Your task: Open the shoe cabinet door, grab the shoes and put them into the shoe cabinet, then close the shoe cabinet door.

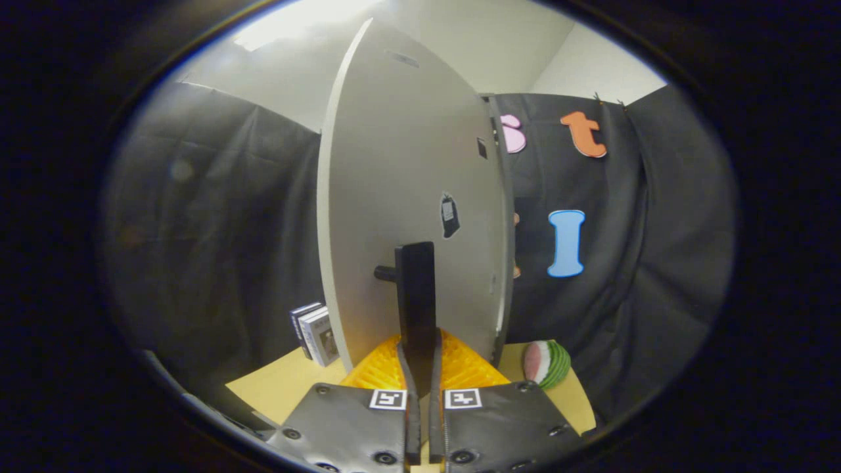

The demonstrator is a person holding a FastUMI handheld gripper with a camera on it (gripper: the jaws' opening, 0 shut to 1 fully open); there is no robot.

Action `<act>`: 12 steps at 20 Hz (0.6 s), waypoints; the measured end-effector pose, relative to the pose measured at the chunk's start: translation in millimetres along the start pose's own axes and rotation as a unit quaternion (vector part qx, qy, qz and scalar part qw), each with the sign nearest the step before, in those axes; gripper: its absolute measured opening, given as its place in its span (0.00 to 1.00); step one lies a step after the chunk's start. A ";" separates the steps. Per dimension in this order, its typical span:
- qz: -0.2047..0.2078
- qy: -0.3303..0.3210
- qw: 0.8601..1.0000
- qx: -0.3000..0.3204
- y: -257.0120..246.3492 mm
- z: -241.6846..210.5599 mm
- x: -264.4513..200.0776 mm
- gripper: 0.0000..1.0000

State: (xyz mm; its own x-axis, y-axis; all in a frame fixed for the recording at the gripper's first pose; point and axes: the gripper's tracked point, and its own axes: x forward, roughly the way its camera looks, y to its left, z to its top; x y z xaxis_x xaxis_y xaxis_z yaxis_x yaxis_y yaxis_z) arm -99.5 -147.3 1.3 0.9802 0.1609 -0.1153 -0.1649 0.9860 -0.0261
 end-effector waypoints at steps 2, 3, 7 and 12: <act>-0.017 -0.002 1.000 -0.003 -13.1 0.8 -4.2 0.06; -0.027 -0.001 1.000 -0.006 -20.5 2.3 -5.0 0.06; -0.065 -0.002 0.998 -0.006 -50.2 3.4 -13.9 0.05; -0.094 -0.002 0.996 0.001 -80.6 4.2 -15.3 0.05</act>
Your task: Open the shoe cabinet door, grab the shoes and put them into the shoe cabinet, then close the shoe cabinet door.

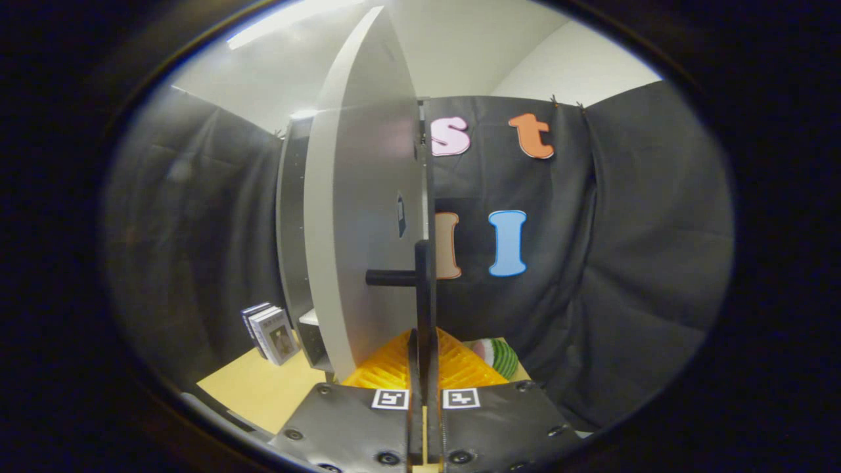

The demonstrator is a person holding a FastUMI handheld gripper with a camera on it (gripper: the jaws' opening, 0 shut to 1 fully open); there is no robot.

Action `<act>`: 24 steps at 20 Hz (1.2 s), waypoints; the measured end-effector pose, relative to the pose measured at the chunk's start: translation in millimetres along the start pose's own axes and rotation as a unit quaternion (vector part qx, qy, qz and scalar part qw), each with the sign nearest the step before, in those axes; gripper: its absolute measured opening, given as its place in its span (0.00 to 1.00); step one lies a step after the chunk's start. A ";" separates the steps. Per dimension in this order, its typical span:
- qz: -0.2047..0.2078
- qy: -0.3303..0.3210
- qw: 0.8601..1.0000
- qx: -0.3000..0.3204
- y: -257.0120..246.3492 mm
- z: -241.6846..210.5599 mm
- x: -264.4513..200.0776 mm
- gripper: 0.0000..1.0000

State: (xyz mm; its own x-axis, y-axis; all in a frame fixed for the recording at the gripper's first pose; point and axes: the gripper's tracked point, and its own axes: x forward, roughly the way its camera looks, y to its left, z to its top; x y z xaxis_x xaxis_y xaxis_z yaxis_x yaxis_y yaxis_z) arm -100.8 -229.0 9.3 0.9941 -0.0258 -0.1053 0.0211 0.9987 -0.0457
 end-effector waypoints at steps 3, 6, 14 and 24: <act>-0.004 0.000 1.000 0.006 -15.8 -1.4 1.3 0.02; 0.005 0.003 1.000 0.002 -22.9 -3.1 1.1 0.02; -0.011 -0.011 1.000 -0.015 -24.7 -4.2 -41.4 0.03; -0.017 -0.010 1.000 0.006 71.9 -32.4 -71.1 0.03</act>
State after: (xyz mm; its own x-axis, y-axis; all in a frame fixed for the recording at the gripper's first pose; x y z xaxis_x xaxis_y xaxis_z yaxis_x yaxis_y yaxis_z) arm -173.4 -156.8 -18.7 0.9948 -0.0581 -0.0837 0.0553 0.9978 -0.0360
